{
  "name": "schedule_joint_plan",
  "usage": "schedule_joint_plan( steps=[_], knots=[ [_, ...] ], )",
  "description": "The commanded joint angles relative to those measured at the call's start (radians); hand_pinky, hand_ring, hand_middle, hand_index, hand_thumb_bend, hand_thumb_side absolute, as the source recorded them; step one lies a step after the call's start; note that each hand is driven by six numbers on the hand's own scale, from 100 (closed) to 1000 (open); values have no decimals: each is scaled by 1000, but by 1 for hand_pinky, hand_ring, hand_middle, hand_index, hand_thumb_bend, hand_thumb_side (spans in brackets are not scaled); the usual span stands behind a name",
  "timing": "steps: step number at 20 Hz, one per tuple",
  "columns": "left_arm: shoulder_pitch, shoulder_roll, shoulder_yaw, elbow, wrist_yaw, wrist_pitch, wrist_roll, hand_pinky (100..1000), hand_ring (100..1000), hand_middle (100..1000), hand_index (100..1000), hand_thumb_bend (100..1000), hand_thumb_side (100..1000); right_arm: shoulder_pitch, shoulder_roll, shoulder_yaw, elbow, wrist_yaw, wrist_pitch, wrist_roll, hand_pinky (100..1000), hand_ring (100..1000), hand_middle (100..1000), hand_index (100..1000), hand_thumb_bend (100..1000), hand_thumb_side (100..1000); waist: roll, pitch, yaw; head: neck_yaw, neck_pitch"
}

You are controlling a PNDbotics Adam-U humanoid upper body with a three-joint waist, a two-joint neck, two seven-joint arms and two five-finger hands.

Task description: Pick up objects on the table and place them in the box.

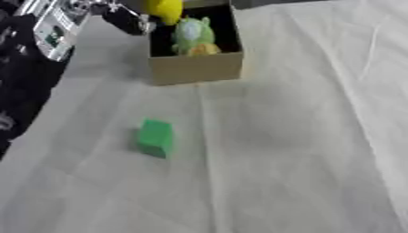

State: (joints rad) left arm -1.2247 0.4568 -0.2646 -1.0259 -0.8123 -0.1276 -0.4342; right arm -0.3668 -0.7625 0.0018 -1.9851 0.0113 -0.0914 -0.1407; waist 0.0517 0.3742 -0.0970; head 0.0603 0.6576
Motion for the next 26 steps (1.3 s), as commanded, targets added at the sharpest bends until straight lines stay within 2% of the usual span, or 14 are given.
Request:
schedule_joint_plan(
  steps=[1,5,8,13,15,19,26],
  knots=[
    [-36,-16,36,51,-71,-8,39,787,676,614,727,167,184,-18,-30,-4,-15,-9,-1,9,785,762,691,840,100,660,-3,-17,-4,12,-19],
    [-41,-40,49,95,-129,-21,66,793,692,629,737,212,197,-22,-27,-2,-15,-11,0,14,785,762,691,840,100,660,-3,-14,-6,22,-18],
    [-39,-52,52,118,-157,-29,75,810,724,662,787,278,234,-22,-24,-2,-15,-13,0,15,785,762,691,840,100,660,-4,-16,-7,27,-17],
    [-34,-62,54,128,-172,-43,87,878,839,810,949,536,437,-18,-18,-2,-15,-15,2,16,785,762,691,839,100,660,-8,-20,-7,28,-14],
    [-32,-61,54,120,-165,-47,92,885,851,824,970,582,449,-15,-16,-3,-15,-16,4,16,785,762,690,839,100,661,-8,-23,-5,25,-11],
    [-31,-57,59,86,-127,-38,110,886,845,814,964,567,434,-6,-14,-3,-15,-18,10,17,784,761,690,839,100,662,-9,-32,0,20,-2],
    [-8,-22,50,-14,-19,-3,111,875,820,774,902,462,386,11,-17,-7,-15,-19,11,14,785,762,691,839,100,657,-13,-50,16,4,12]
  ],
)
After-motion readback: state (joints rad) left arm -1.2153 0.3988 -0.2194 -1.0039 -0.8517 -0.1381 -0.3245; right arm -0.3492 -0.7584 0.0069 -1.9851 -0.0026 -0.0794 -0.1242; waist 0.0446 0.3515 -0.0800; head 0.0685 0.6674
